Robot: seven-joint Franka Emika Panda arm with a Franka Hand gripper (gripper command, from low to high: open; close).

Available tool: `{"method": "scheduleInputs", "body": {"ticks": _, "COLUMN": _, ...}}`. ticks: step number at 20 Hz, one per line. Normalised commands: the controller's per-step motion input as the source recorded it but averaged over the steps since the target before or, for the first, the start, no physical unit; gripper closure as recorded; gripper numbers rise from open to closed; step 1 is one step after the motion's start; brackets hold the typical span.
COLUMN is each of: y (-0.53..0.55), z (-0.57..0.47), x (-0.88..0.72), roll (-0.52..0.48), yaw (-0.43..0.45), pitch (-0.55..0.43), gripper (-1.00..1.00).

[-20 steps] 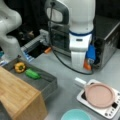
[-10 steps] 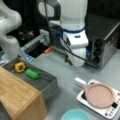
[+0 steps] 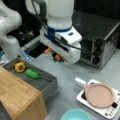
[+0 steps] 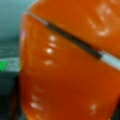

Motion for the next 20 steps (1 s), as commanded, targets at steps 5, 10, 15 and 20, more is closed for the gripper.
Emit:
{"method": "scheduleInputs", "body": {"ticks": 5, "y": -0.02, "z": -0.05, "x": -0.14, "roll": 0.161, "yaw": 0.2, "pitch": -0.051, "gripper": 1.0}}
{"method": "scheduleInputs", "body": {"ticks": 10, "y": -0.23, "z": -0.11, "x": -0.22, "roll": 0.094, "yaw": 0.299, "pitch": -0.08, "gripper": 1.0}}
{"method": "scheduleInputs", "body": {"ticks": 15, "y": -0.34, "z": -0.15, "x": -0.3, "roll": 0.051, "yaw": 0.229, "pitch": -0.132, "gripper": 1.0}}
{"method": "scheduleInputs", "body": {"ticks": 20, "y": -0.28, "z": -0.15, "x": -0.38, "roll": 0.028, "yaw": 0.17, "pitch": -0.217, "gripper": 1.0}}
